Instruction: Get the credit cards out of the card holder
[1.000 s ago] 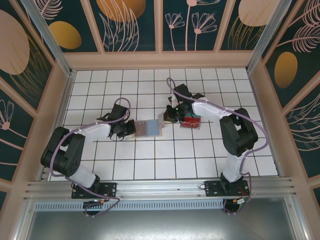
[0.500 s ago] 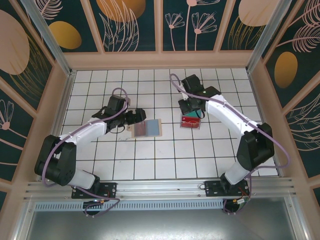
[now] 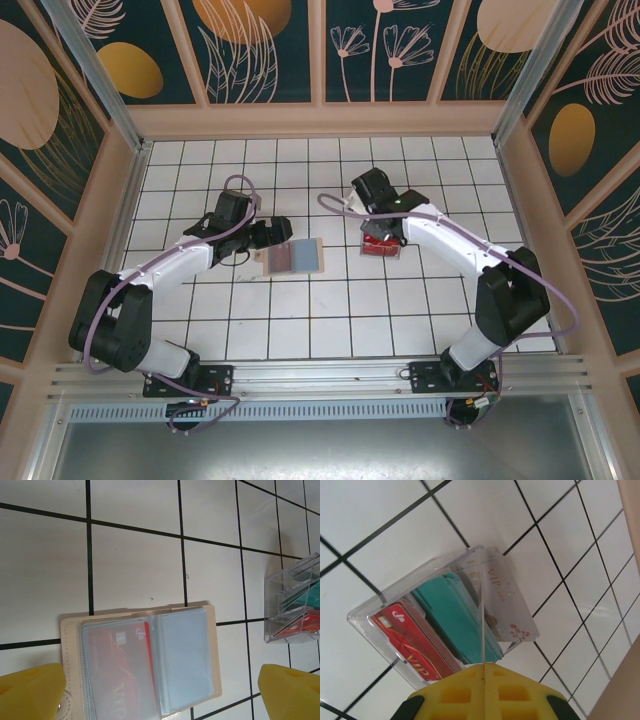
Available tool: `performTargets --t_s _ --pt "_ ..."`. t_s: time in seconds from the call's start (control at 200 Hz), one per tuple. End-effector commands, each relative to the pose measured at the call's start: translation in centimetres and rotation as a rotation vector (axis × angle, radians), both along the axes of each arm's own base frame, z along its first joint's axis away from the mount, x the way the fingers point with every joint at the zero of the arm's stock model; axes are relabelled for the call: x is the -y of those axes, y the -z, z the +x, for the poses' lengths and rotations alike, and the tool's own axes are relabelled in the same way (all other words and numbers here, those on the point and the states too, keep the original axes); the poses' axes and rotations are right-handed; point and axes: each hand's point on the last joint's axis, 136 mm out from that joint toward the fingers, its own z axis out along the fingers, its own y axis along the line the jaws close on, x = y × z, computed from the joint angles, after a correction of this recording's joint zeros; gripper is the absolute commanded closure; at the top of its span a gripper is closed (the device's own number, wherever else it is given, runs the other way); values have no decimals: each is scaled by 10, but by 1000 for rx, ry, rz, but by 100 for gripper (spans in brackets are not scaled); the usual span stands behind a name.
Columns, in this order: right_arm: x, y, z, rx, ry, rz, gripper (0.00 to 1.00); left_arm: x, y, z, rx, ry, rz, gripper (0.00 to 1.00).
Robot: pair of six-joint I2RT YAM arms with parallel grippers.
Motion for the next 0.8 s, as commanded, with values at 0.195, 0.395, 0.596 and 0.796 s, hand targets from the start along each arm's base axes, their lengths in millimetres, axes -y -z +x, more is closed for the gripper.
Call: performTargets --t_s 0.195,0.395,0.596,0.796 --pt "12 7 4 57 -78 -155 100 0 -7 8 34 4 8 1" --pt "6 1 8 90 -120 -164 100 0 -7 7 36 5 9 1" --pt "6 10 11 74 -147 -203 100 -1 -5 6 33 5 10 1" --pt "8 24 8 39 -148 -201 100 -3 -6 5 38 3 17 1"
